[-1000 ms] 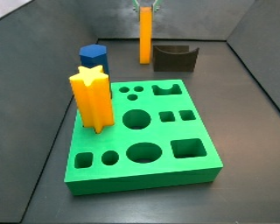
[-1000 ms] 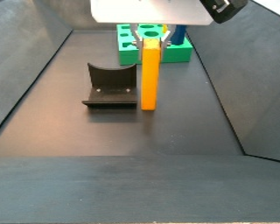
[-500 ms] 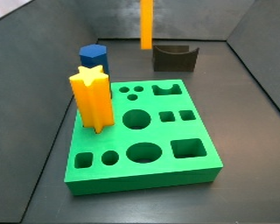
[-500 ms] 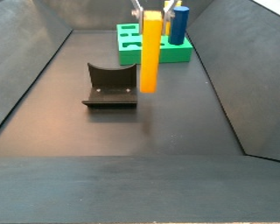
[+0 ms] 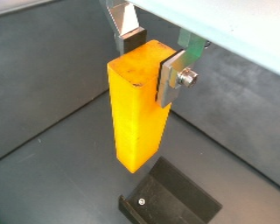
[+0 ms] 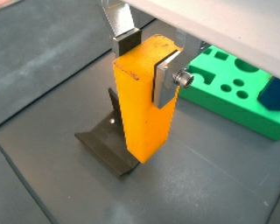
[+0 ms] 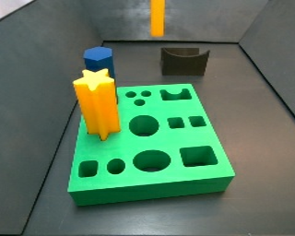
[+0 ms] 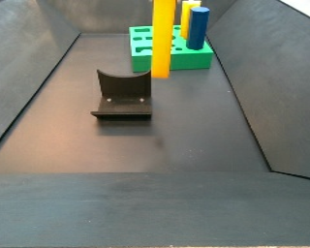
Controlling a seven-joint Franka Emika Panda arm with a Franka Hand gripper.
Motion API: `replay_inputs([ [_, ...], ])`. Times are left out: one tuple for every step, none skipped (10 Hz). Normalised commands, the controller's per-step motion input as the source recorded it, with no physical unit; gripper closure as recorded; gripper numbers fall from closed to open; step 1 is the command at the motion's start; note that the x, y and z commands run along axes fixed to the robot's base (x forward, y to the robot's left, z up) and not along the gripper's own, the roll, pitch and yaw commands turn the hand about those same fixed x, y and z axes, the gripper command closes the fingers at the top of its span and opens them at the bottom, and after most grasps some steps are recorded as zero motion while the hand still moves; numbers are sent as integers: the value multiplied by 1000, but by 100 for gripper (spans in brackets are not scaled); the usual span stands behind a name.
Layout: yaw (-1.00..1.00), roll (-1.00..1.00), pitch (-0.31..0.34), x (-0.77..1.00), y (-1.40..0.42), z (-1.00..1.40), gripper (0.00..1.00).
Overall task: Pick up the rectangle object. Move up. Move to above the board. Insert the rectangle object.
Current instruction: Move to above the board.
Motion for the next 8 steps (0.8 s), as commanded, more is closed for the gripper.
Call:
replay_inputs([
  [15,92,98,57,-132,1000,100],
  [25,85,95,50,-110,1000,100],
  [30,86,94,40,-86,853,100],
  [33,87,94,34,-67,741,100],
  [36,87,90,21,-34,463,100],
  [36,86,88,16,-21,298,100],
  [54,-196,399,-161,-1000,35,100],
  [53,-190,372,-158,-1000,8,100],
])
